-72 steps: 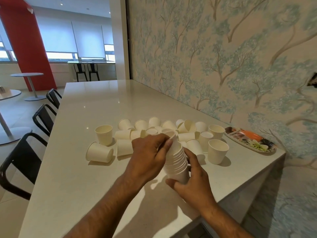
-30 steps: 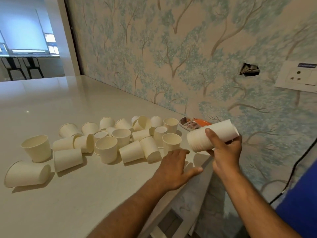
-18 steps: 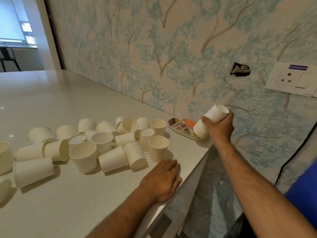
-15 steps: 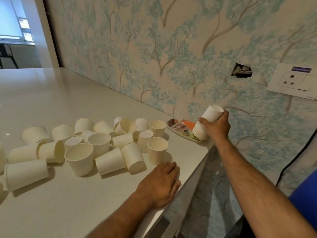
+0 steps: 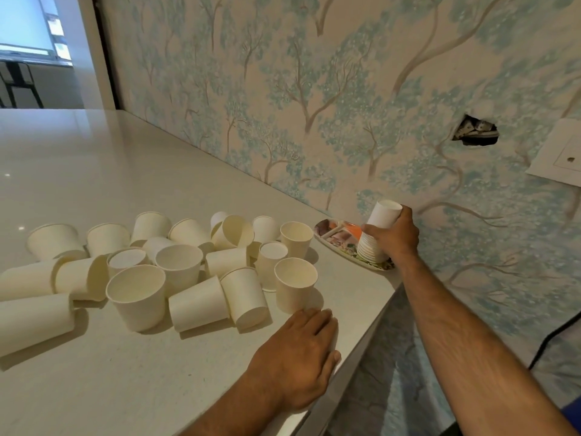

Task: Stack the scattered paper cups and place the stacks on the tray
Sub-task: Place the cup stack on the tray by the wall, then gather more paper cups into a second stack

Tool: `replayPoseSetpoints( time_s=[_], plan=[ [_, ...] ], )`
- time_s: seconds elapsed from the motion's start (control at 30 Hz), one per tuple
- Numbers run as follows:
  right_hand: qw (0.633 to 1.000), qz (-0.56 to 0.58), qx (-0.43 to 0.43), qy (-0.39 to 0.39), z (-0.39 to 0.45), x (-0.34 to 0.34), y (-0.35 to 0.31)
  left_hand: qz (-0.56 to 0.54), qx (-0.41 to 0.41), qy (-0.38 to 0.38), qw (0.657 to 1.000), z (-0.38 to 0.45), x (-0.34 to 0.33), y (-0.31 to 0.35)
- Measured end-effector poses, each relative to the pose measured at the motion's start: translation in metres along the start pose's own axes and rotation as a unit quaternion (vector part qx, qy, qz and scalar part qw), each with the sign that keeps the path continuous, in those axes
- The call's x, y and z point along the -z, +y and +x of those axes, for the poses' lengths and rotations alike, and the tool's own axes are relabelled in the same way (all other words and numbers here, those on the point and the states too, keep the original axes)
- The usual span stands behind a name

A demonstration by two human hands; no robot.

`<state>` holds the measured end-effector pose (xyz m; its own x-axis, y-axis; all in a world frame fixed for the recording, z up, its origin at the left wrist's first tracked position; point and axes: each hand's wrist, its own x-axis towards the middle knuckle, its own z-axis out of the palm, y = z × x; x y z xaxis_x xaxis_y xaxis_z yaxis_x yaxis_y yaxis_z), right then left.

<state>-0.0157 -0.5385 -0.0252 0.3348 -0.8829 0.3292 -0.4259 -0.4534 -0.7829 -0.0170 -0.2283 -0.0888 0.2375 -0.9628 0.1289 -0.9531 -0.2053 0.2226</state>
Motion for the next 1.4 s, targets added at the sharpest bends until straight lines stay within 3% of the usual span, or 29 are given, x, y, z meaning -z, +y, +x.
replayPoseSetpoints(
  time_s=[0.5,0.63,0.77,0.87,0.93,1.03,1.1,1.27,1.4],
  plan=[
    [0.999,0.038,-0.021,-0.009,-0.011,-0.001,0.004,-0.003,0.001,0.011,1.0,0.003,-0.009,-0.004],
    [0.991,0.098,-0.031,0.087,-0.026,0.004,0.0,-0.001,-0.007,0.02,1.0,0.004,-0.009,-0.004],
    [0.971,0.161,0.053,0.168,-0.06,0.01,-0.022,-0.008,-0.004,0.028,1.0,0.003,-0.007,-0.003],
    [0.964,0.223,0.1,0.105,-0.097,0.012,-0.048,-0.025,0.008,0.036,0.999,0.002,-0.003,0.0],
    [0.963,0.226,0.145,0.0,-0.12,0.016,-0.059,-0.04,0.017,0.054,0.998,-0.001,0.0,0.002],
    [0.938,0.125,0.268,-0.183,-0.147,0.024,-0.065,-0.08,0.036,0.095,0.992,-0.006,0.007,0.005],
    [0.913,0.032,0.33,-0.239,-0.158,0.026,-0.067,-0.122,0.048,0.144,0.981,-0.012,0.01,0.006],
    [0.877,-0.122,0.383,-0.265,-0.17,0.023,-0.067,-0.21,0.112,0.26,0.936,-0.031,0.012,0.005],
    [0.876,-0.146,0.382,-0.255,-0.18,0.024,-0.064,-0.274,0.159,0.327,0.89,-0.051,0.016,0.008]
  ],
)
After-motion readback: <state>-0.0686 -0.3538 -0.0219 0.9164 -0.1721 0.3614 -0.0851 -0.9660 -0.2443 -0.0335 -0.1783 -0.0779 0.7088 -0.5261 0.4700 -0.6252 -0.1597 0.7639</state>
